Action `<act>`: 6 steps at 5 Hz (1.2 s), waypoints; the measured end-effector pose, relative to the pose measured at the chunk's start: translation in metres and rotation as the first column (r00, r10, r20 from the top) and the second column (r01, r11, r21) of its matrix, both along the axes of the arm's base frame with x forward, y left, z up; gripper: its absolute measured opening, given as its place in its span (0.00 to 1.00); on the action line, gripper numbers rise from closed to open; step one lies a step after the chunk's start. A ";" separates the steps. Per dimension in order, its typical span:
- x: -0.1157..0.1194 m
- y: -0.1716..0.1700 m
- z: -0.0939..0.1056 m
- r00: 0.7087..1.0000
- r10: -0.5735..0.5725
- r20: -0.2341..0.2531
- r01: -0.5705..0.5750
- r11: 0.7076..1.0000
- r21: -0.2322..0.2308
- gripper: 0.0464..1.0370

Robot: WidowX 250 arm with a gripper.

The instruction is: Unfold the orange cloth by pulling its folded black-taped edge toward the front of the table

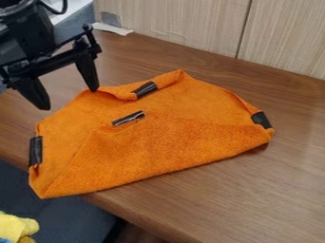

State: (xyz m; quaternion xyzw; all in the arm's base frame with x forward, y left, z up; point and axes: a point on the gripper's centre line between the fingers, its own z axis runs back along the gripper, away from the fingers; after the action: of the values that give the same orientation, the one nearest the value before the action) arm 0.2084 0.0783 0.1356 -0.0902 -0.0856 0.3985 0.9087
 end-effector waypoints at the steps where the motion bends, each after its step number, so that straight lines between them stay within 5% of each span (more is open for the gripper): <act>1: -0.001 -0.001 -0.005 1.000 -0.016 -0.026 0.016 1.000 -0.011 0.96; 3: 0.022 0.022 -0.014 0.949 -0.270 -0.163 0.276 0.961 0.015 0.96; 4: 0.034 0.024 -0.025 0.894 -0.414 -0.172 0.421 0.907 -0.001 0.96; 5: 0.044 0.018 -0.034 0.827 -0.555 -0.090 0.560 0.827 0.049 0.96; 6: 0.047 0.014 -0.048 0.754 -0.651 -0.090 0.655 0.755 0.028 0.96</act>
State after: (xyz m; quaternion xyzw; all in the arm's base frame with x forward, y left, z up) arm 0.2557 0.0924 0.0873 -0.0733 -0.0260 0.0570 0.9953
